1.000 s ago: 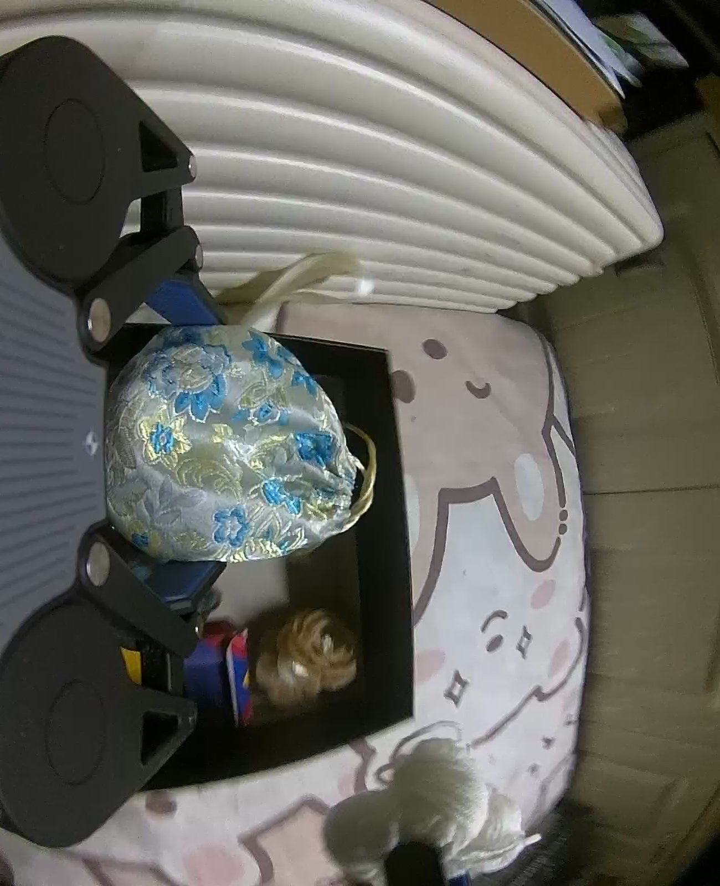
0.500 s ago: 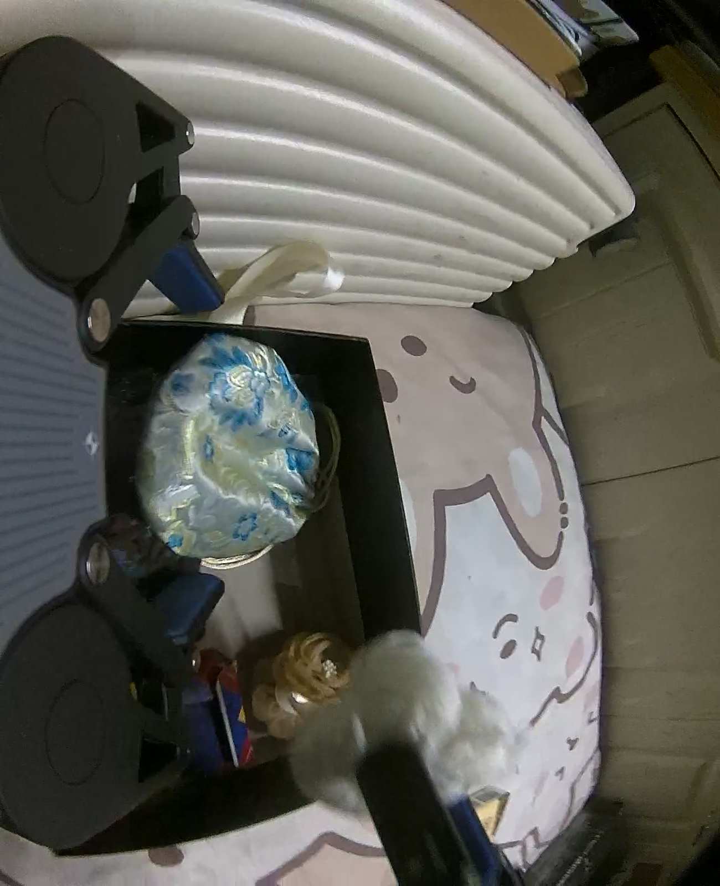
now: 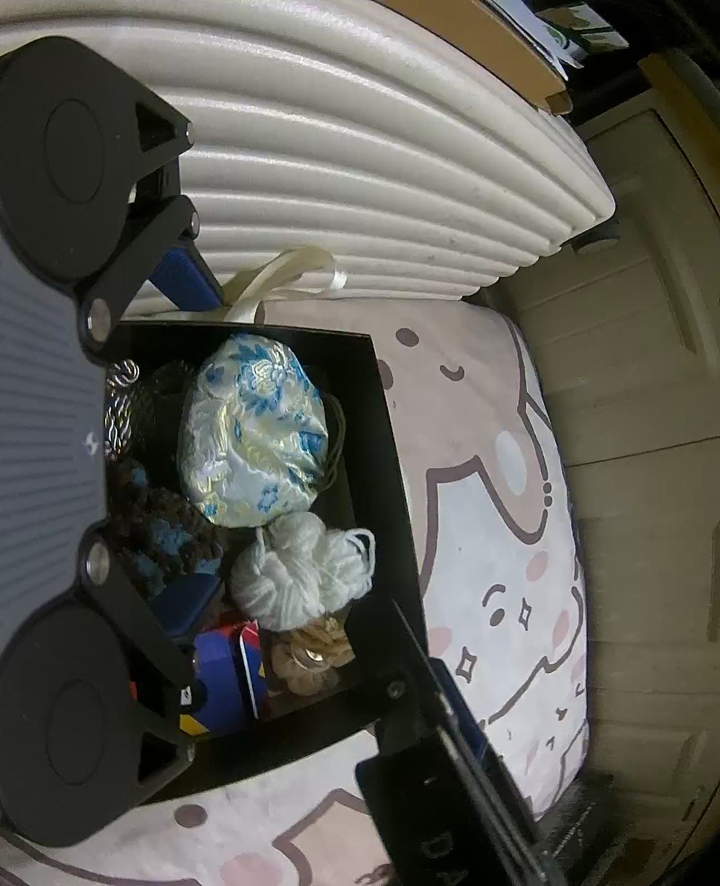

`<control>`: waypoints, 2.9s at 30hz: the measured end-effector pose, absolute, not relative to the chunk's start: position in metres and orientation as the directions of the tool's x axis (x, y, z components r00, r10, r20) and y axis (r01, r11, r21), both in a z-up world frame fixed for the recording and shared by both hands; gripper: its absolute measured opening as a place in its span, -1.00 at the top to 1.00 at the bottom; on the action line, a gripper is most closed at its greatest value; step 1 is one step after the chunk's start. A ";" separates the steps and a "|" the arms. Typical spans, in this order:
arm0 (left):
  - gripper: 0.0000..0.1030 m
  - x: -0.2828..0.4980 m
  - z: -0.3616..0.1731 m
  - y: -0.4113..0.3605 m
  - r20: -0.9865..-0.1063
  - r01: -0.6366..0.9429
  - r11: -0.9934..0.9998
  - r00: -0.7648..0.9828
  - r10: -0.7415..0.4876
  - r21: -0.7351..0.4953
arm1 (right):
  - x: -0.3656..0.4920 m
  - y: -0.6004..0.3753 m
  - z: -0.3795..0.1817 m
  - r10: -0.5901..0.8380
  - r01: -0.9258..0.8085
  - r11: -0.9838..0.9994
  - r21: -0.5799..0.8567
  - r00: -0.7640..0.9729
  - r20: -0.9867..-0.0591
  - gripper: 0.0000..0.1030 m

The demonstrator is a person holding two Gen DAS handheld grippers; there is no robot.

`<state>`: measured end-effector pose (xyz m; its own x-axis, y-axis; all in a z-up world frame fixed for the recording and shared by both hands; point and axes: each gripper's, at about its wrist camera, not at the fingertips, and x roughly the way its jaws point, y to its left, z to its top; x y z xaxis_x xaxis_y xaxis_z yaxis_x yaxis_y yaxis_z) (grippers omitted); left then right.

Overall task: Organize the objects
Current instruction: 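Release the pouch into the black box with the left tool while the right tool releases the yarn ball, then withdraw both tools from the black box toward the cream box and headlamp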

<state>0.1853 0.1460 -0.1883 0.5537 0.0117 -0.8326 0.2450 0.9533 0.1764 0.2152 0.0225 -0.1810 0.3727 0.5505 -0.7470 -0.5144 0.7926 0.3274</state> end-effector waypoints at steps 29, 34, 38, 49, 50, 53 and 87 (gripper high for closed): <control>-0.94 0.144 -0.113 0.132 -0.791 0.081 0.997 0.610 -0.037 0.016 | 0.174 -0.049 -0.121 0.550 -0.500 0.814 0.296 0.501 -0.668 -0.19; -0.95 0.132 -0.099 0.123 -0.777 0.083 0.996 0.628 -0.044 0.011 | 0.159 -0.069 -0.110 0.534 -0.487 0.828 0.279 0.532 -0.657 -0.21; -0.95 0.120 -0.088 0.116 -0.765 0.078 0.997 0.642 -0.048 0.003 | 0.146 -0.082 -0.100 0.513 -0.475 0.842 0.255 0.561 -0.650 -0.22; -1.00 0.083 -0.056 0.099 -0.730 0.044 0.999 0.682 -0.033 -0.004 | 0.106 -0.117 -0.079 0.458 -0.439 0.874 0.207 0.601 -0.655 -0.42; -1.00 0.079 -0.054 0.097 -0.728 0.041 0.999 0.685 -0.030 -0.002 | 0.103 -0.120 -0.078 0.456 -0.438 0.875 0.207 0.599 -0.659 -0.45; -1.00 0.069 -0.050 0.092 -0.718 0.039 0.999 0.696 -0.027 -0.001 | 0.093 -0.126 -0.075 0.452 -0.433 0.877 0.208 0.596 -0.664 -0.56; -1.00 0.108 -0.070 0.044 -0.658 0.132 0.991 0.744 -0.117 -0.027 | 0.095 -0.205 -0.095 0.335 -0.343 0.932 0.117 0.696 -0.635 -1.00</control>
<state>0.1076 0.0436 -0.0704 0.7439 -0.1170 -0.6580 0.1317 0.9909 -0.0273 0.0945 -0.2045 -0.0949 0.6957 0.3354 -0.6352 -0.3427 0.9321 0.1169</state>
